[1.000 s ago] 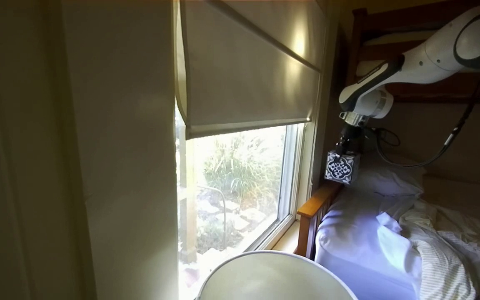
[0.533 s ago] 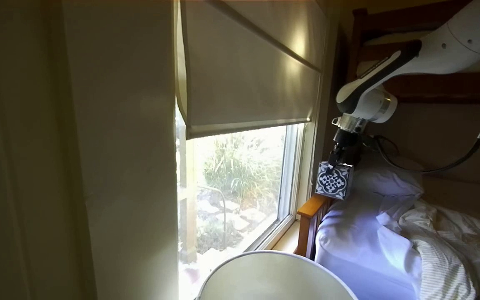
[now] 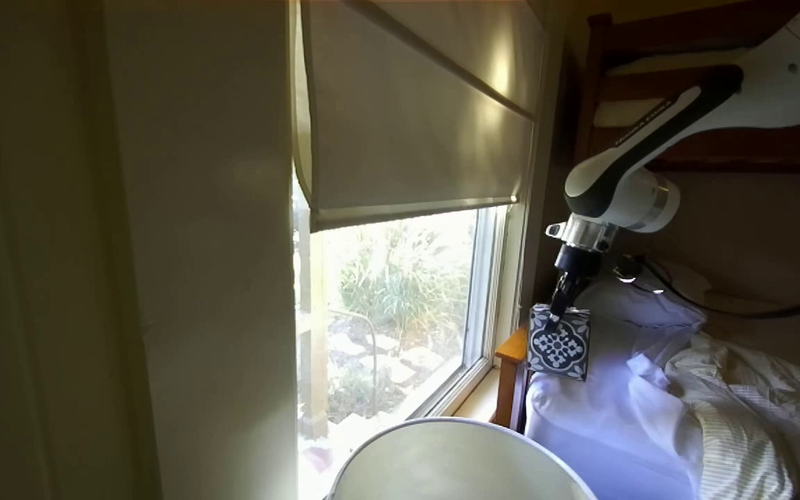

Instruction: Put the tissue box on the table.

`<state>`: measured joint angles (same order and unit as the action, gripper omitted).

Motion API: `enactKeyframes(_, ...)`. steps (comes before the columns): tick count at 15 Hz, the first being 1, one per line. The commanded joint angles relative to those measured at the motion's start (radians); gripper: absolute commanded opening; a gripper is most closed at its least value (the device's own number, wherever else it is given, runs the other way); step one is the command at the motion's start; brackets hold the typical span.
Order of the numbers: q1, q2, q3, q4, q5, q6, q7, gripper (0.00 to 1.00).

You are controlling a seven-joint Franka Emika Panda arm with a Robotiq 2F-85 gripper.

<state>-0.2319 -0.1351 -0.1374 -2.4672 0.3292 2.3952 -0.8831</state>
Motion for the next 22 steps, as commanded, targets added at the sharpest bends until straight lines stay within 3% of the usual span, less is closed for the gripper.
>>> enactKeyframes(1,0.080,-0.083,0.005,-0.095,-0.038,0.032,0.029,0.01)
enactKeyframes(5,0.162,-0.059,0.069,-0.031,-0.144,0.011,0.168,0.01)
enactKeyframes(6,0.161,-0.042,0.026,-0.050,-0.096,0.010,0.098,0.01)
enactKeyframes(7,0.177,-0.042,0.034,-0.044,-0.102,0.010,0.119,0.06)
enactKeyframes(12,0.174,-0.035,0.012,-0.044,-0.100,0.009,0.109,0.06)
enactKeyframes(13,0.174,-0.035,0.012,-0.044,-0.100,0.009,0.109,0.01)
enactKeyframes(15,0.203,0.046,0.036,0.008,-0.096,-0.009,0.112,0.01)
enactKeyframes(19,0.265,0.155,0.079,0.060,-0.009,-0.039,0.002,0.01)
enactKeyframes(22,0.274,0.247,0.136,0.108,0.065,-0.110,-0.116,0.01)
